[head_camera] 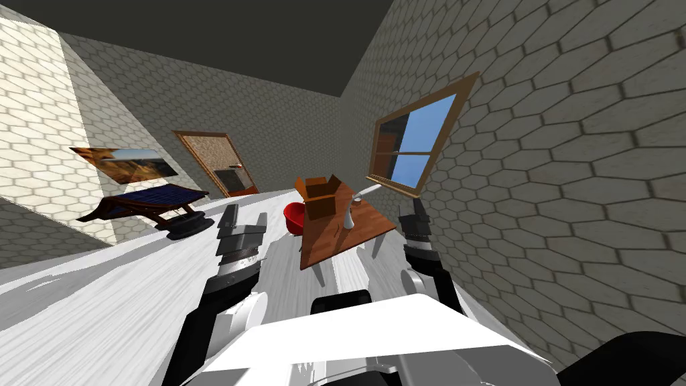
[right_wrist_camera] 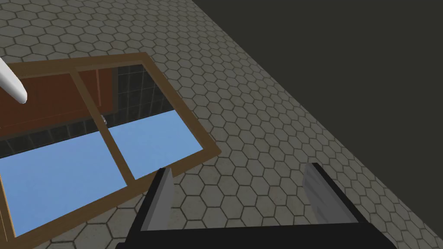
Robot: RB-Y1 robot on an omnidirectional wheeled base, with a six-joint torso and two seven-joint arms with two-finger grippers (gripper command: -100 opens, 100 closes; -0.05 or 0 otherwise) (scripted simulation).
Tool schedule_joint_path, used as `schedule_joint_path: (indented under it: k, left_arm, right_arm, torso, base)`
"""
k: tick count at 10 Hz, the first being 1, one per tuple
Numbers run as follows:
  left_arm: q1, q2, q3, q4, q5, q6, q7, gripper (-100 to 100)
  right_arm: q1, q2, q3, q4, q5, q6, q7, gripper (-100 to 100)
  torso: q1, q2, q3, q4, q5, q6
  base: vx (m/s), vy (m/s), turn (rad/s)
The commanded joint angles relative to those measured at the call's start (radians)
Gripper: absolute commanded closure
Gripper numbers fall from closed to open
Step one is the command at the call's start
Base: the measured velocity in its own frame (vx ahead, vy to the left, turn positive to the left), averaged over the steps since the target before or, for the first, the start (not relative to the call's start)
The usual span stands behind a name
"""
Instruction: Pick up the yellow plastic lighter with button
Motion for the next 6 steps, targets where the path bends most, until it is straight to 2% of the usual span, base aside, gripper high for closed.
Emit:
schedule_joint_path:
  k: [1,6]
  left_arm:
    - [0.0,0.0,0.0,0.0,0.0,0.0,0.0,0]
    - [0.0,0.0,0.0,0.0,0.0,0.0,0.0,0]
  right_arm:
    - [-0.002,-0.045,0.007,0.012,-0.009,0.007,-0.014,-100]
    - [-0.015,-0.169,0.046,0.075,-0.048,0.045,-0.073,-100]
  torso:
    - [0.0,0.0,0.0,0.0,0.0,0.0]
    - [-0.003,-0.001,-0.001,0.0,-0.001,0.0]
  base:
    - [0.006,-0.013,0.104]
    - [0.013,-0.037,0.176]
